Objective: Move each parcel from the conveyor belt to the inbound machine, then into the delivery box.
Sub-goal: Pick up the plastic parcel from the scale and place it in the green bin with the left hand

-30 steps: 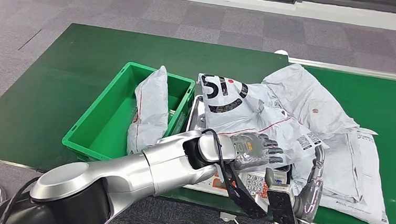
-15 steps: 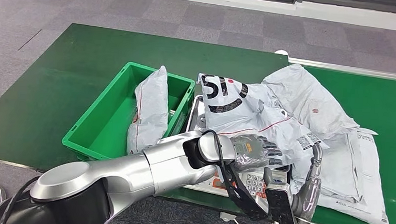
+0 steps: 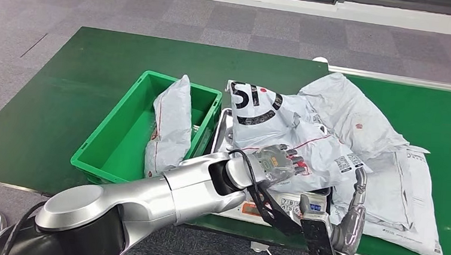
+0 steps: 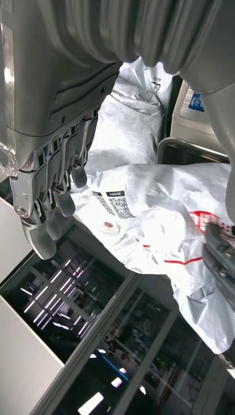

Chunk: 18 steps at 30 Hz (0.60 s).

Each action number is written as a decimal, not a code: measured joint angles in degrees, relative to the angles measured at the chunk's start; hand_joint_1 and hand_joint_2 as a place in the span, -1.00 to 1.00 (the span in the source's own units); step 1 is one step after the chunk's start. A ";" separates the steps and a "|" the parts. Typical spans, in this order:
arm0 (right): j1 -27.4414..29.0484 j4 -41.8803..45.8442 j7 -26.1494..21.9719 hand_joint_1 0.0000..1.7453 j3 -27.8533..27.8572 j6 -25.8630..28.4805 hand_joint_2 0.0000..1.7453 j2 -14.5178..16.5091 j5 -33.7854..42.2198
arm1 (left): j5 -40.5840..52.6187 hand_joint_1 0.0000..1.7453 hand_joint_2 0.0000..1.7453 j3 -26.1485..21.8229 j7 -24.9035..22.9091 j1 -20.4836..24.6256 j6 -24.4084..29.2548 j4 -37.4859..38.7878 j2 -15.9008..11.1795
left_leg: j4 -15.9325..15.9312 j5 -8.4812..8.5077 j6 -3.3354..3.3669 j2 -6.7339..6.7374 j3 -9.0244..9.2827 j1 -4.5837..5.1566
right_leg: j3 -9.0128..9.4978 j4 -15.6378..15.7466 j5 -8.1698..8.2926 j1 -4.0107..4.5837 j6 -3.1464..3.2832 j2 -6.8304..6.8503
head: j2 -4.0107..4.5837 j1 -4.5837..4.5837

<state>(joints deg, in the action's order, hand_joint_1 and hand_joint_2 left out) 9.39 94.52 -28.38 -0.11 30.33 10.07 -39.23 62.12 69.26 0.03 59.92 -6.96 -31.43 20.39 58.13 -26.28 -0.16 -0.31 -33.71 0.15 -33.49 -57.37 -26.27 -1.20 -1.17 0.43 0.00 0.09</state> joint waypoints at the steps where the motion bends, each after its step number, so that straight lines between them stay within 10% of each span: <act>1: 0.12 0.15 0.07 -1.00 0.00 -0.01 1.00 0.05 -0.10 | -0.13 -1.00 1.00 0.00 -0.52 -0.04 -0.24 0.22 0.00 | 0.00 0.00 0.00 0.00 0.00 0.00 | 0.00 0.00 0.00 0.00 0.00 0.00 | 0.00 0.01; 18: 1.41 2.57 -0.09 -1.00 0.00 -0.87 1.00 0.49 -0.02 | -4.19 -1.00 1.00 0.03 -5.84 -1.48 -2.74 2.65 0.00 | 0.00 0.00 0.00 0.00 0.00 0.00 | 0.00 0.00 0.00 0.00 0.00 0.00 | 0.00 0.01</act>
<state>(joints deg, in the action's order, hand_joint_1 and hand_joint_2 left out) 10.80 97.09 -28.47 -0.11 29.46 10.56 -39.24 57.93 69.30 -5.81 58.44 -9.70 -28.78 20.39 58.13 -26.28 -0.16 -0.31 -33.71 0.15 -33.48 -57.37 -26.27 -1.20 -1.17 0.43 0.00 0.09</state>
